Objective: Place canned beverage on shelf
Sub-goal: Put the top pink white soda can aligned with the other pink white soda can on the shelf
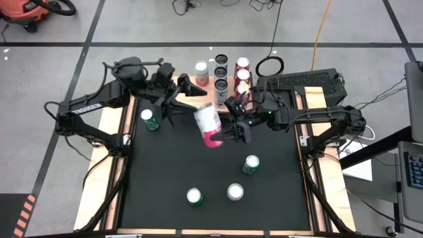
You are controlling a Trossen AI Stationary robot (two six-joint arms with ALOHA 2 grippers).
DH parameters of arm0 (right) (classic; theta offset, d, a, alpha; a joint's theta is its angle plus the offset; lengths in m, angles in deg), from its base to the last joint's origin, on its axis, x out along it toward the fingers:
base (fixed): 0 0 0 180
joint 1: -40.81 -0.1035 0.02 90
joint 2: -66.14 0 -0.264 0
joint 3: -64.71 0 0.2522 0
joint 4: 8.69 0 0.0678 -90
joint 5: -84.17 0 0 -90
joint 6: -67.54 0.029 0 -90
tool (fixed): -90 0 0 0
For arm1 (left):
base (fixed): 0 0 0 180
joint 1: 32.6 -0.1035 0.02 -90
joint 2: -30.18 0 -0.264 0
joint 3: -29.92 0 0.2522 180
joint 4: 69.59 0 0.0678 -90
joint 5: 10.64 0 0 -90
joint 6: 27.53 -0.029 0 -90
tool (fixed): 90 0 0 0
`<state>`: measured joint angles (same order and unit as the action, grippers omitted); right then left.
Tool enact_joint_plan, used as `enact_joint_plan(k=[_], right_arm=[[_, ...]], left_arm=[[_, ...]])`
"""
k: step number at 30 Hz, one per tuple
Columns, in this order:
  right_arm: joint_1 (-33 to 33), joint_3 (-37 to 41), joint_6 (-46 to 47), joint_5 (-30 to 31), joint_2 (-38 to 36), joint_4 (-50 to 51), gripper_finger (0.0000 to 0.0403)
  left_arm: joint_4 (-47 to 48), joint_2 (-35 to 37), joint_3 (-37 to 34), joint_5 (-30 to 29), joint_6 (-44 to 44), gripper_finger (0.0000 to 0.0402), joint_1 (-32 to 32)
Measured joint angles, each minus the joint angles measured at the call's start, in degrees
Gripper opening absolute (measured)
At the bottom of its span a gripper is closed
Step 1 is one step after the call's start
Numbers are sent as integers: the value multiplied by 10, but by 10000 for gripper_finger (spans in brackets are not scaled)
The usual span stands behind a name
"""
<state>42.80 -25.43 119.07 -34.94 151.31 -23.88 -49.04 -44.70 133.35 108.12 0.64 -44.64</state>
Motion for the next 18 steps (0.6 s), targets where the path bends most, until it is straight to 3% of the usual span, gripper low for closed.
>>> enact_joint_plan(k=[10, 18], right_arm=[[1, 0, 1, 4, 0, 4, 274], [0, 0, 3, 3, 0, 5, 274]], left_arm=[[6, 4, 0, 52, 29, 400, -11], [26, -18, 0, 55, 0, 400, -11]])
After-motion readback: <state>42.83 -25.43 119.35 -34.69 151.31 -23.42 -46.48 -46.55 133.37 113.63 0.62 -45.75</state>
